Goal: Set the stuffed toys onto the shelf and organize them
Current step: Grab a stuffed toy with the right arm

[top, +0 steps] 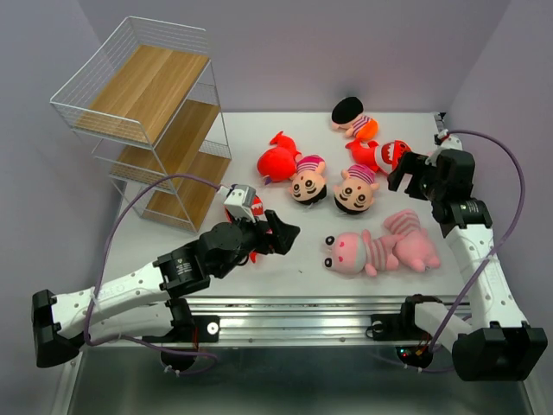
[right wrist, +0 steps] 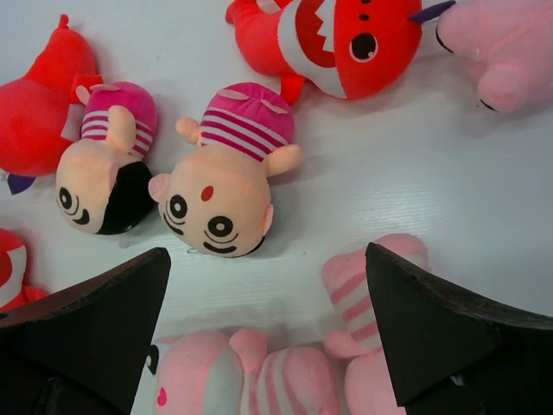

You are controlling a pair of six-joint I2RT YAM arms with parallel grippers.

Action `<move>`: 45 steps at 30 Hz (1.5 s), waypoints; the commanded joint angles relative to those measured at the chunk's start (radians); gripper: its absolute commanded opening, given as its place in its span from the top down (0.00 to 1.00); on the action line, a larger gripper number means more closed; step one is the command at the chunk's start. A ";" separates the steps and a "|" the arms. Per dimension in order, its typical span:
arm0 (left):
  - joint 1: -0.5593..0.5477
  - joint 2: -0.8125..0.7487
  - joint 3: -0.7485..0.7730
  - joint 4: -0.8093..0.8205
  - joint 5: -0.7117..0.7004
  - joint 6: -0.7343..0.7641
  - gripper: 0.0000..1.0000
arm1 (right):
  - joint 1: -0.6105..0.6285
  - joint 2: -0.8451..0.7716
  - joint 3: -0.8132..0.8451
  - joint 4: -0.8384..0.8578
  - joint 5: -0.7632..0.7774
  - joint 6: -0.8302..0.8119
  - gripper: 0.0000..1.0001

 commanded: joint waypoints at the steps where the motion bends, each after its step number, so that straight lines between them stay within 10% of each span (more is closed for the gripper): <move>1: -0.004 -0.057 -0.037 0.043 -0.065 -0.044 0.01 | 0.002 0.019 0.020 0.033 -0.013 0.021 0.00; 16: -0.002 -0.065 -0.048 -0.037 -0.094 -0.110 0.01 | 0.002 0.104 0.048 -0.074 -0.554 -0.384 0.00; 38: 0.010 -0.006 -0.028 0.011 -0.033 -0.190 0.01 | 0.002 0.564 0.106 0.160 -0.459 -0.169 0.01; 45: 0.030 -0.011 -0.037 0.086 0.000 -0.200 0.01 | 0.002 0.683 0.083 0.268 -0.519 -0.169 0.24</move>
